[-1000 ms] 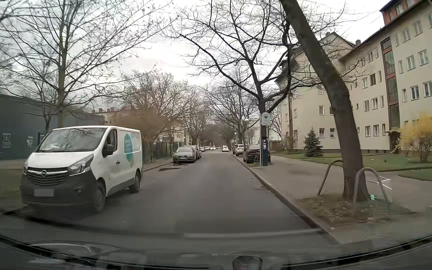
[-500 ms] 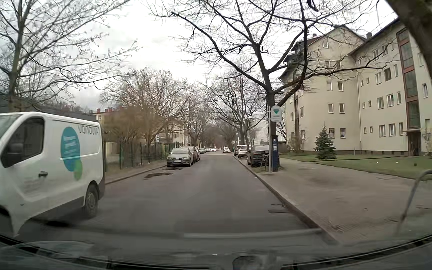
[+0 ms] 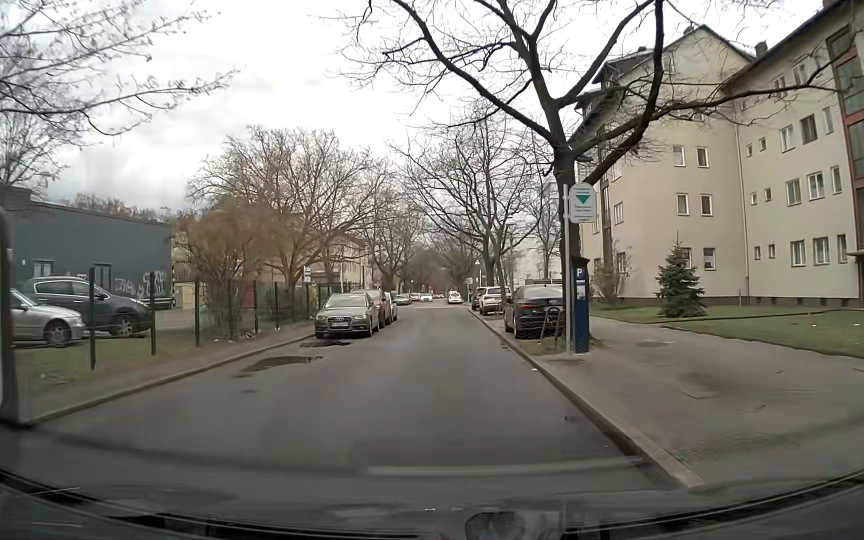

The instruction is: Follow the waypoints while adhering to traffic rules and regulations

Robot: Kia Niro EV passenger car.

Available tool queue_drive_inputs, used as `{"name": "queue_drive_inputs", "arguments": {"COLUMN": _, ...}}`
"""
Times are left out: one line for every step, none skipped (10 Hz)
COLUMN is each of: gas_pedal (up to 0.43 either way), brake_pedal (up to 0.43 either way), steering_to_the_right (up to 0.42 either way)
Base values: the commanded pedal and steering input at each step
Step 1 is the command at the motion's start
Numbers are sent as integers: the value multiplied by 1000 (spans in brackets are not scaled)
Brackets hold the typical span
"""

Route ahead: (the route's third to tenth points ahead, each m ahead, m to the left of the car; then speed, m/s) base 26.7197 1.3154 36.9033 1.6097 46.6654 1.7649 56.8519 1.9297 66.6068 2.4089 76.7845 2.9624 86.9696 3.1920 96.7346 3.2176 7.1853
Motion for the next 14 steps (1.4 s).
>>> {"name": "queue_drive_inputs", "arguments": {"gas_pedal": 39, "brake_pedal": 12, "steering_to_the_right": -5}}
{"name": "queue_drive_inputs", "arguments": {"gas_pedal": 20, "brake_pedal": 12, "steering_to_the_right": -5}}
{"name": "queue_drive_inputs", "arguments": {"gas_pedal": 0, "brake_pedal": 12, "steering_to_the_right": -5}}
{"name": "queue_drive_inputs", "arguments": {"gas_pedal": 0, "brake_pedal": 12, "steering_to_the_right": -5}}
{"name": "queue_drive_inputs", "arguments": {"gas_pedal": 0, "brake_pedal": 12, "steering_to_the_right": -3}}
{"name": "queue_drive_inputs", "arguments": {"gas_pedal": 0, "brake_pedal": 12, "steering_to_the_right": -2}}
{"name": "queue_drive_inputs", "arguments": {"gas_pedal": 0, "brake_pedal": 12, "steering_to_the_right": -1}}
{"name": "queue_drive_inputs", "arguments": {"gas_pedal": 0, "brake_pedal": 12, "steering_to_the_right": -1}}
{"name": "queue_drive_inputs", "arguments": {"gas_pedal": 0, "brake_pedal": 12, "steering_to_the_right": -2}}
{"name": "queue_drive_inputs", "arguments": {"gas_pedal": 0, "brake_pedal": 18, "steering_to_the_right": -2}}
{"name": "queue_drive_inputs", "arguments": {"gas_pedal": 0, "brake_pedal": 12, "steering_to_the_right": -1}}
{"name": "queue_drive_inputs", "arguments": {"gas_pedal": 0, "brake_pedal": 12, "steering_to_the_right": -1}}
{"name": "queue_drive_inputs", "arguments": {"gas_pedal": 0, "brake_pedal": 12, "steering_to_the_right": -3}}
{"name": "queue_drive_inputs", "arguments": {"gas_pedal": 0, "brake_pedal": 12, "steering_to_the_right": -5}}
